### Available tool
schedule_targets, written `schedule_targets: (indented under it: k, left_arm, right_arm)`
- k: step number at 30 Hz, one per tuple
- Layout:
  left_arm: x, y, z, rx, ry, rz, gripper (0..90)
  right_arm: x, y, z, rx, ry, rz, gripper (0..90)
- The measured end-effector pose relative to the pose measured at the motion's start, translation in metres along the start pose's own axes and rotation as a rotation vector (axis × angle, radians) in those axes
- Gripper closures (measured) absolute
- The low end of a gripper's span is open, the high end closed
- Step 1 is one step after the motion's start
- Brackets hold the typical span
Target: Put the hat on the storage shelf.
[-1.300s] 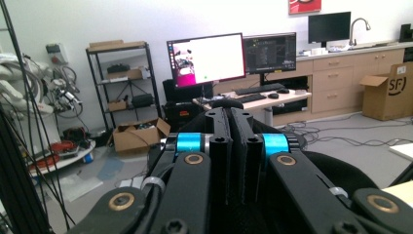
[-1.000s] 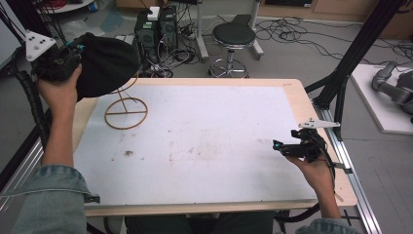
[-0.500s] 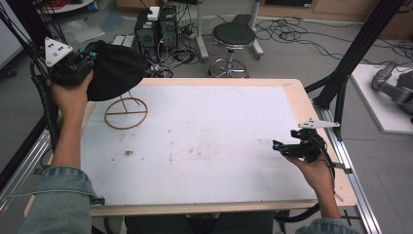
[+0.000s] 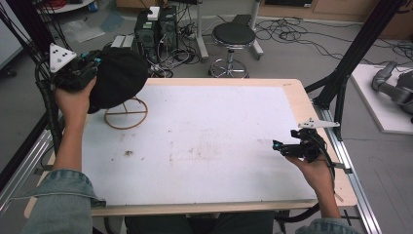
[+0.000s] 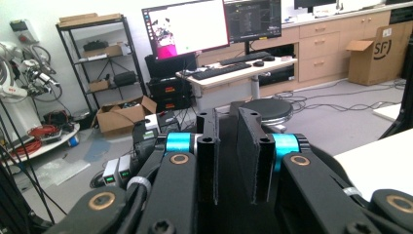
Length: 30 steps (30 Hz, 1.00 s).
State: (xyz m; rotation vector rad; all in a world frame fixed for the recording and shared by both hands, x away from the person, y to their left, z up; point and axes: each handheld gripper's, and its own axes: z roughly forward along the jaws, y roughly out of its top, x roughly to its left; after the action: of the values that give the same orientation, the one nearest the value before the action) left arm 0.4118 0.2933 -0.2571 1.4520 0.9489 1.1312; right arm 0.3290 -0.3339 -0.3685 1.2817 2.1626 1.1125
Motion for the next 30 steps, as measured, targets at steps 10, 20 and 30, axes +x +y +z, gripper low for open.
schedule_targets:
  k: [10,20,30]
  left_arm:
    - [-0.001,-0.007,0.002,0.023,-0.01,0.0,71.0]
    - [-0.005,-0.009,-0.008,0.032,-0.063,-0.023,63.0]
    - [-0.026,-0.016,-0.024,0.054,-0.139,0.007,51.4]
  right_arm:
    - [-0.001,0.0,0.0,-0.001,0.001,-0.001,13.5]
    - [0.0,0.0,0.001,0.001,0.001,-0.007,13.5]
    - [-0.001,0.0,0.004,0.002,0.004,0.0,13.5]
